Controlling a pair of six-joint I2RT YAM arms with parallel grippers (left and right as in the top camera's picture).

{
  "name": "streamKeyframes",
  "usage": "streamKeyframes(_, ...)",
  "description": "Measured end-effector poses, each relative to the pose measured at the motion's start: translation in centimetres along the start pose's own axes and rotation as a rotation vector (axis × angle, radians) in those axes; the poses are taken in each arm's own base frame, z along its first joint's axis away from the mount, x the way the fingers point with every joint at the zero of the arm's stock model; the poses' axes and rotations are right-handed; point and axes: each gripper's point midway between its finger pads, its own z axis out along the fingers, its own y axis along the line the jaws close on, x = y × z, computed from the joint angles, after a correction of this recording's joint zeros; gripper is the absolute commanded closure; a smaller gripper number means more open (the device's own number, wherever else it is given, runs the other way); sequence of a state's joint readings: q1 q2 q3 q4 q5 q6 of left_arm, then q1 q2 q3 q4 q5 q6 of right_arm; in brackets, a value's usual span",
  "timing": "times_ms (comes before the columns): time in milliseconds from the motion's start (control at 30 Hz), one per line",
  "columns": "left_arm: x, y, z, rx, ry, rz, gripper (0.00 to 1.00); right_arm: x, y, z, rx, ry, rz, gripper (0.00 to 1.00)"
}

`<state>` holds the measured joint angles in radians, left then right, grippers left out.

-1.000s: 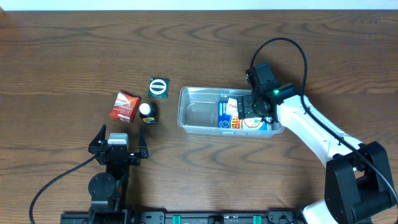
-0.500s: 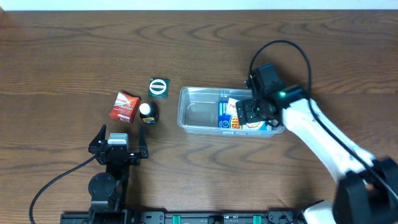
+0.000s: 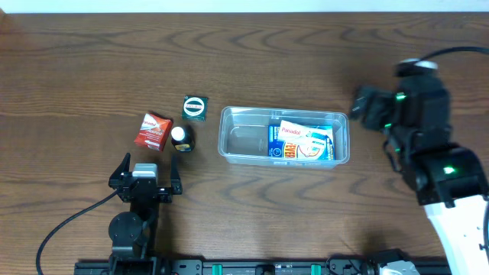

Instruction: Pack container

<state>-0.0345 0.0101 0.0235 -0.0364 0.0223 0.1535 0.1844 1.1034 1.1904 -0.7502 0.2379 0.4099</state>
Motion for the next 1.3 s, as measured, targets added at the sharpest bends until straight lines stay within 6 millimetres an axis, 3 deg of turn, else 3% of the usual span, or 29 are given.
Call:
streamKeyframes(167,0.0,0.0,0.0,0.0,0.0,0.0,0.02,-1.6,-6.2,0.8,0.156,-0.04,0.314,0.01)
streamKeyframes(267,0.0,0.0,0.0,0.0,0.0,0.0,0.02,-1.8,-8.9,1.3,0.224,-0.052,0.431,0.01)
streamKeyframes(367,0.0,0.0,0.0,0.0,0.0,0.0,0.02,-1.7,-10.3,1.8,0.263,-0.05,0.491,0.01)
streamKeyframes(633,-0.1,0.0,0.0,0.002,-0.005,-0.006,0.02,-1.4,-10.8,2.3,0.28,-0.041,0.529,0.01)
streamKeyframes(767,-0.1,-1.0,-0.1,0.058,0.001,-0.053,0.02,-1.4,-10.8,2.3,0.28,-0.04,0.529,0.01)
streamKeyframes(1000,1.2,-2.2,-0.9,0.127,0.246,-0.167,0.02,-1.4,-10.8,2.4,0.281,-0.039,0.53,0.01)
streamKeyframes(1300,-6.8,-2.0,0.4,0.148,0.54,-0.194,0.02,-1.4,-10.8,2.4,0.281,-0.04,0.532,0.01)
